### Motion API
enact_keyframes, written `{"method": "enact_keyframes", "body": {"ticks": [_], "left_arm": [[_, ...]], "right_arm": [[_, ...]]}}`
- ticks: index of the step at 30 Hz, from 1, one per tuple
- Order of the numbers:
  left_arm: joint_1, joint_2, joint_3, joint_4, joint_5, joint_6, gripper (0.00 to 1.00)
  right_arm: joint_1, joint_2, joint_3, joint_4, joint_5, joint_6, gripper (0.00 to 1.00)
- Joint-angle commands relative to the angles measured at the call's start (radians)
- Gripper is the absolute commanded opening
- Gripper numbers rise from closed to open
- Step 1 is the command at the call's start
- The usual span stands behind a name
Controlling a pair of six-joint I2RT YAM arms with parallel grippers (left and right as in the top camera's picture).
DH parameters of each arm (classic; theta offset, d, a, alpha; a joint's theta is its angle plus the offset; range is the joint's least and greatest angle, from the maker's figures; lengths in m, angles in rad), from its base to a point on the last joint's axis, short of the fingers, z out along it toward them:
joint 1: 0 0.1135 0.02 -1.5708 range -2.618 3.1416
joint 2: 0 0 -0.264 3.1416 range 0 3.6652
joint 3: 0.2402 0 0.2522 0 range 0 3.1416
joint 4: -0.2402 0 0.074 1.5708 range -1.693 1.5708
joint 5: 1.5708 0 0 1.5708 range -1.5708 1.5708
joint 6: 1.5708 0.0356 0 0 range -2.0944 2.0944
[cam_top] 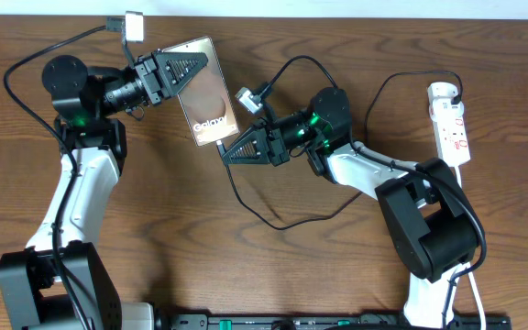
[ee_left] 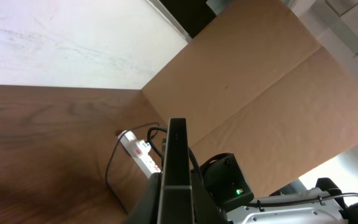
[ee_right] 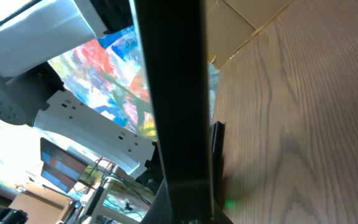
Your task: Plug charger to phone and switch on socket
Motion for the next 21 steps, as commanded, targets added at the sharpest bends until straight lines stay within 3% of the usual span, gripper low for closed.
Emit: {"method": "enact_keyframes", "body": {"ticks": [1,21], "left_arm": [[-0.007,-0.003,0.006,0.008,0.045,0.021,0.07],[-0.026,-0.003,0.006,0.008,0.003,0.0,0.07]], "right_arm": [[0.012,-0.006,0.007,0.008,0.047,0.003,0.01],[0.005,-0.006,0.007,0.007,0.045,0.003,0.01]]}}
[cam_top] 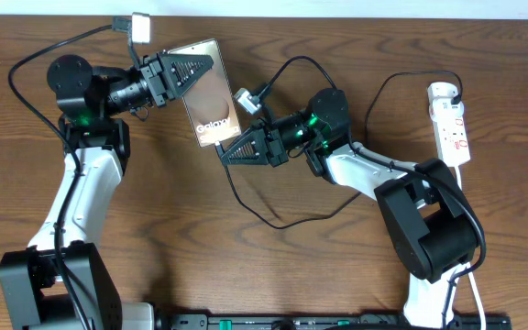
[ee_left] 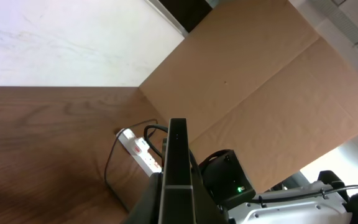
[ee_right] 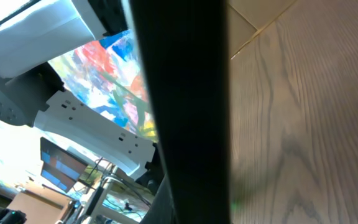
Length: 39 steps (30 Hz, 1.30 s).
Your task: Plug charger to phone and switch on socket
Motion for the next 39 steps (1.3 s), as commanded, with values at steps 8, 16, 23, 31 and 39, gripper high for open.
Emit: {"method": "enact_keyframes", "body": {"ticks": [8,16,23,31,39], "left_arm": [[0.053,-0.003,0.006,0.008,-0.016,-0.082,0.08],[0.068,-0.003,0.006,0.008,-0.004,-0.104,0.07],[0.047,-0.003,0.006,0.009,0.003,-0.103,0.07],[0.042,-0.003,0.006,0.009,0.003,-0.102,0.07],[0.042,-0.003,0.006,0.008,0.012,-0.084,0.07]], "right_arm": [[-0.003,-0.006,0.007,0.003,0.035,-0.001,0.01],[-0.003,-0.006,0.007,0.003,0.036,-0.004,0.01],[-0.003,-0.006,0.007,0.003,0.037,-0.004,0.01],[-0.003,-0.006,0.007,0.003,0.037,-0.004,0.01],[-0.003,-0.006,0.007,0.003,0.037,-0.004,0.01]]}}
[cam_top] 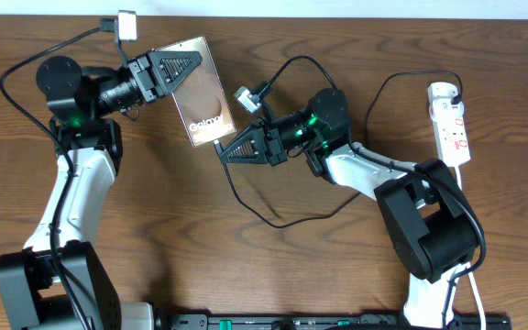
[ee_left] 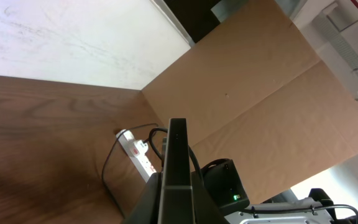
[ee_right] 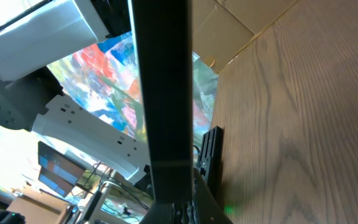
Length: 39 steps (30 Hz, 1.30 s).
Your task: Plug charger to phone and switch on socket
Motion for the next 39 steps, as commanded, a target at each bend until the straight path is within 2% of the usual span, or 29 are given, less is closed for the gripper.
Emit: {"method": "enact_keyframes", "body": {"ticks": [1,39], "left_arm": [[-0.002,-0.003,0.006,0.009,0.016,0.01,0.07],[-0.042,-0.003,0.006,0.008,0.05,0.037,0.07]], "right_arm": [[-0.003,-0.006,0.007,0.003,0.017,-0.004,0.01],[-0.003,-0.006,0.007,0.003,0.025,-0.011,0.01]]}}
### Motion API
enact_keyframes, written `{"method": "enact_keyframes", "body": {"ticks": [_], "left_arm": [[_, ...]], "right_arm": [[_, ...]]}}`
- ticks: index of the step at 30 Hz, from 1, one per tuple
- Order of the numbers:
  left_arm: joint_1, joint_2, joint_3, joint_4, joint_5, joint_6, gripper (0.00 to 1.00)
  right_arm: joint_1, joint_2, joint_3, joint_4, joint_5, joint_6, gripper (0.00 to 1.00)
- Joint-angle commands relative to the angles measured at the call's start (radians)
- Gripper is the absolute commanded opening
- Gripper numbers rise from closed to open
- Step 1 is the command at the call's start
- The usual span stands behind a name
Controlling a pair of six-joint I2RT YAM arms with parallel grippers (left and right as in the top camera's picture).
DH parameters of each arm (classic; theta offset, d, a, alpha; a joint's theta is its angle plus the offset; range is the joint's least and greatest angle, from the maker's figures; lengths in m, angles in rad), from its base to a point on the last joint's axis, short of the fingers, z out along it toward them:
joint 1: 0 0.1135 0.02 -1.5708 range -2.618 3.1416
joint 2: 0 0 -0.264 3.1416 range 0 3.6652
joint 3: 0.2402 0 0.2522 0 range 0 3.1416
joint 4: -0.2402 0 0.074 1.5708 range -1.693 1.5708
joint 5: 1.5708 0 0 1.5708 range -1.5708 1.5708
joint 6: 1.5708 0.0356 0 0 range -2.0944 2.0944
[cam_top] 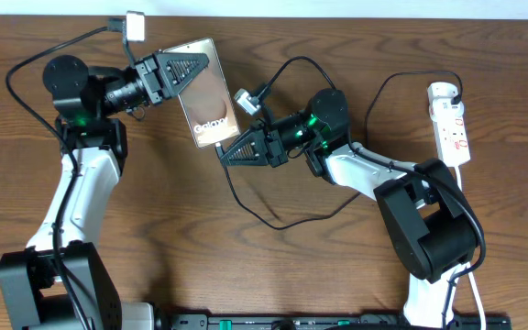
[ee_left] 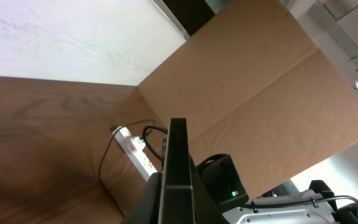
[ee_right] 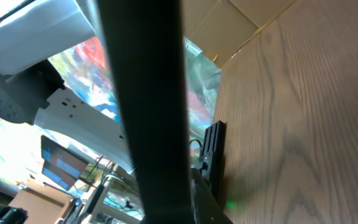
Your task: Plug charger to phone and switch on socket
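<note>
A gold Galaxy phone (cam_top: 207, 92) hangs tilted above the table with my left gripper (cam_top: 191, 66) shut on its upper end. In the left wrist view it shows edge-on as a dark upright bar (ee_left: 177, 155). My right gripper (cam_top: 225, 153) is shut at the phone's lower edge, holding the end of the black charger cable (cam_top: 273, 223). The plug itself is hidden between the fingers. A blurred dark bar (ee_right: 148, 99) fills the middle of the right wrist view. The white socket strip (cam_top: 451, 124) lies at the far right, with the cable running to it.
The cable loops across the wooden table (cam_top: 172, 238) below the right arm. The socket strip (ee_left: 134, 151) and a brown cardboard wall (ee_left: 260, 93) show behind the phone in the left wrist view. A white wall runs along the table's far edge.
My left gripper has shifted the phone a little to the right, bringing its lower edge closer to the right gripper's tip. The right arm has hardly moved.
The phone was held by my left gripper, its lower edge near the right gripper's tip. It then stood slightly closer, then drawn back to the left, and now stands close again. Both grippers stayed shut throughout.
</note>
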Motion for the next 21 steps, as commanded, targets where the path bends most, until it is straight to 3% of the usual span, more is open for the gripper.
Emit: {"method": "enact_keyframes", "body": {"ticks": [1,21], "left_arm": [[-0.011,-0.003,0.006,0.008,0.04,0.01,0.07],[-0.002,-0.003,0.006,0.008,0.032,0.044,0.07]], "right_arm": [[-0.003,-0.006,0.007,0.004,0.051,-0.011,0.01],[-0.016,-0.006,0.007,0.003,0.04,-0.011,0.01]]}}
